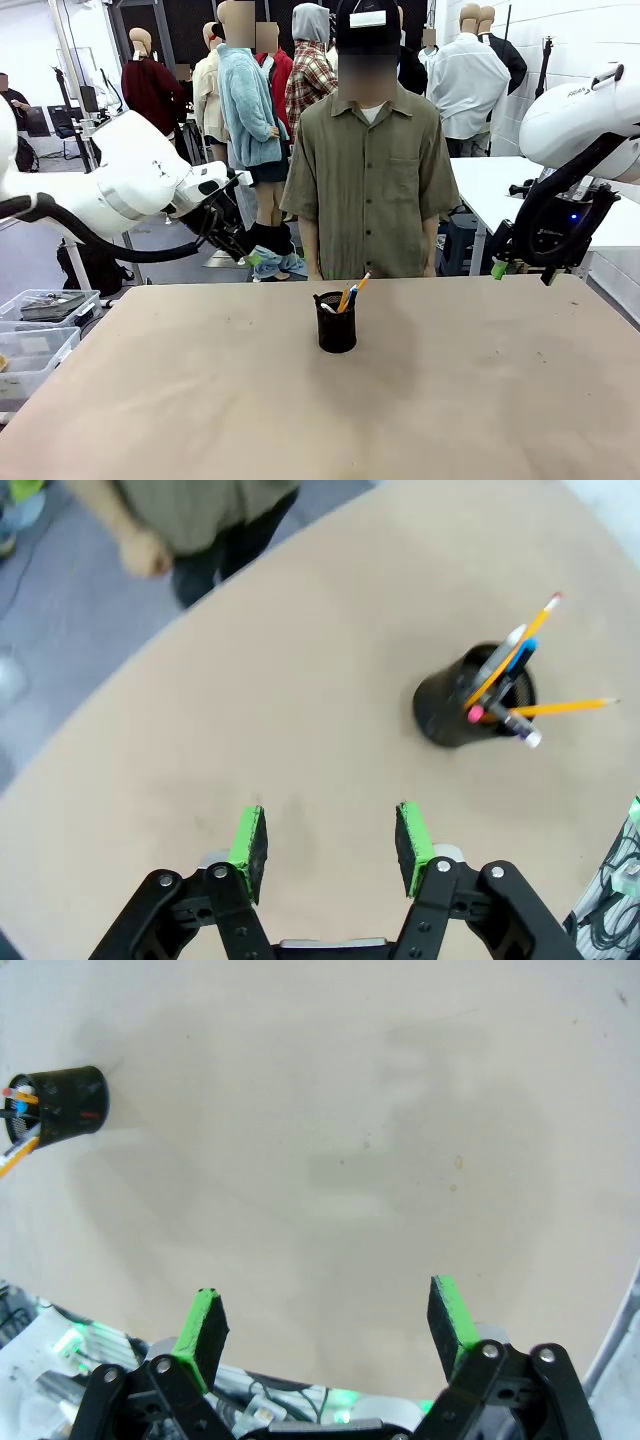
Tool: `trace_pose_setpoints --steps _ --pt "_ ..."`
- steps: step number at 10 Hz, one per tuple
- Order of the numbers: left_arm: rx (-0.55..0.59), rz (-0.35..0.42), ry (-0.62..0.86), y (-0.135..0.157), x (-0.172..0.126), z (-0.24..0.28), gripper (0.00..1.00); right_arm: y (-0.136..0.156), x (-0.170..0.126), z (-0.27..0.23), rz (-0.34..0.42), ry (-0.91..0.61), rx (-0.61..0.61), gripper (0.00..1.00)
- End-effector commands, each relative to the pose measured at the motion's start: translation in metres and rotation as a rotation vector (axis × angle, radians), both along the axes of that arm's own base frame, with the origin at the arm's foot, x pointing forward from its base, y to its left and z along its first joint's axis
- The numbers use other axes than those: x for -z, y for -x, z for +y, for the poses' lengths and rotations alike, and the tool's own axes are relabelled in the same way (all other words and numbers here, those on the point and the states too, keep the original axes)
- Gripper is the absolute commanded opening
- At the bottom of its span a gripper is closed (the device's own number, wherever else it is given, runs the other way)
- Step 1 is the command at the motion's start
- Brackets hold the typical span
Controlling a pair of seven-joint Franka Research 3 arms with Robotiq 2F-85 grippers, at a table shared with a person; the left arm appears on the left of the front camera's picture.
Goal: Place the pens into the pen holder.
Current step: Pick up a writing instrument from the table and place it into the Pen holder.
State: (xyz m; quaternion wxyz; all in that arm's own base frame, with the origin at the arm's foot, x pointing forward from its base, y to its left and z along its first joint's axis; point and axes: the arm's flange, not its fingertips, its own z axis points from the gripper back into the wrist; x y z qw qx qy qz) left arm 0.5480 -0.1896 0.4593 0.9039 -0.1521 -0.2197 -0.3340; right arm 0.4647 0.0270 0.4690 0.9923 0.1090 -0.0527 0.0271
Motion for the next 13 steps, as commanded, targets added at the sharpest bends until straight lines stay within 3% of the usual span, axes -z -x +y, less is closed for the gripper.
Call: trace_pose_setpoints --steps 1,3,13 --pt "-0.08 0.161 -0.088 0.006 -0.016 -0.002 0.68 0.001 0.001 0.001 0.001 0.017 0.007 1.0" --pt "-0.155 0.21 -0.13 0.016 -0.016 0.0 0.68 0.001 0.001 0.001 0.001 0.017 0.007 1.0" --pt "-0.154 0.198 -0.135 0.019 -0.007 0.004 0.68 0.001 0.001 0.001 0.001 0.017 0.007 1.0"
